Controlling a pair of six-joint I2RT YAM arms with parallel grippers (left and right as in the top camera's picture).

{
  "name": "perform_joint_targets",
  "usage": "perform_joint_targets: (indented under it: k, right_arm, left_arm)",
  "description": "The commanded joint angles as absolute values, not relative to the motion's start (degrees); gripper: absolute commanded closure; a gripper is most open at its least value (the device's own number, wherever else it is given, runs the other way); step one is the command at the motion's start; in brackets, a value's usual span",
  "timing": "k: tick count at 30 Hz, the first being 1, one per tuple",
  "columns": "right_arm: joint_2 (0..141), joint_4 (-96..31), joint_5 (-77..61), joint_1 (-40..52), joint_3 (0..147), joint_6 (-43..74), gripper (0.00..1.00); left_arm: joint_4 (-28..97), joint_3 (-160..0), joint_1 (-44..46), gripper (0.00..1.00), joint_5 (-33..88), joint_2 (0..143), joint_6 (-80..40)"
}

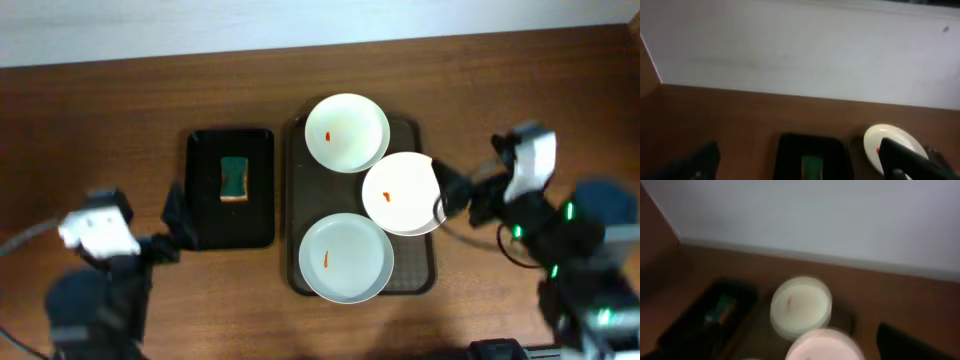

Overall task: Clean dirty plates on tray and stack at the side
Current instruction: 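Move left gripper to the sponge and right gripper to the middle plate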

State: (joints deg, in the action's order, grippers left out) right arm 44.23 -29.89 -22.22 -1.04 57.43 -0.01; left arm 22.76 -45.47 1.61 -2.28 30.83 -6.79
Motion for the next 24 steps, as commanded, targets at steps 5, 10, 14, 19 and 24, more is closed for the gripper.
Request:
perform_joint_targets:
  k: [5,10,14,19,24]
  right_arm:
    - [74.2,-54.8,-25.5,-0.8,85.1,2.0,0.01]
    - [83.4,-56.8,-28.5,-0.8,85.1,2.5,0.02]
    - [87.0,-60.7,-19.8,-0.8,85.1,6.5,0.06]
    - [88.2,-62.0,-19.7,-0.7,84.9,6.5,0.22]
    - [88.2,-62.2,-19.7,-0.7,84.9,6.5,0.23]
  left_arm:
    - [46.2,-73.4,1.8,0.00,2.3,63.6,-5.9]
    - [46.3,-73.5,1.8,0.00,8.9,73.0,-5.9]
    - [46.0,-73.5,2.0,0.00,10.2,80.4,-5.9]
    - [38.7,-73.5,6.4,0.45,2.9,99.8,-5.9]
    - [32.1,-73.5,9.8,0.45,-1.7,110.7,-5.9]
